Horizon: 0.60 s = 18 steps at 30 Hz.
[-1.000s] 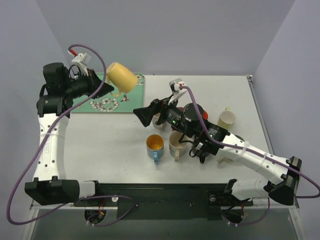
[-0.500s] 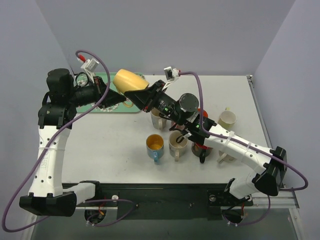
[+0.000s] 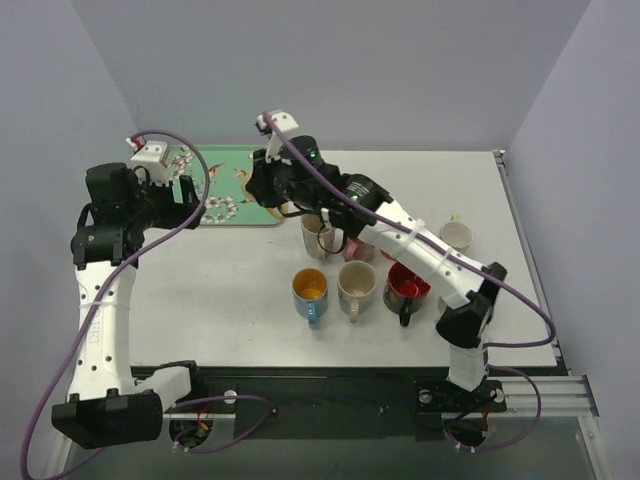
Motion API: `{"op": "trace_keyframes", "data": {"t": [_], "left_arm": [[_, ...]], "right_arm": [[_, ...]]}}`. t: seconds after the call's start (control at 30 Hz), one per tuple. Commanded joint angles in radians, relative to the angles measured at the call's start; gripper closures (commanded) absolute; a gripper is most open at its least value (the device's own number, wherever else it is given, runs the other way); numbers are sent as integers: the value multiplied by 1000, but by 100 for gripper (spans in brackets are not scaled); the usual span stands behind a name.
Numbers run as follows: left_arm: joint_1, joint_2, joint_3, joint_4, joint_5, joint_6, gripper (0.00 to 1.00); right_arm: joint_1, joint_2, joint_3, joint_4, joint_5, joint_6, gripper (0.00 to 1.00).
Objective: Turn the mug right side up
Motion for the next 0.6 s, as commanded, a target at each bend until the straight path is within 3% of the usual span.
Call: {"op": "trace_keyframes", "data": {"t": [0.0,0.2,0.37,0.57], "left_arm": [[79,19,-87,76,-305,145,10],[148,33,-214,163,-325,154,10],[153,41,-271,180,-285,147,10],[156,51,-303,202,-273,145,9]], "right_arm": [[40,213,213,-396,7,-129,100],[54,373,253,-476,48,-97,100],[51,472,247,-486,-31,-74,100],[40,552,234,-500,31,-11,100]]}}
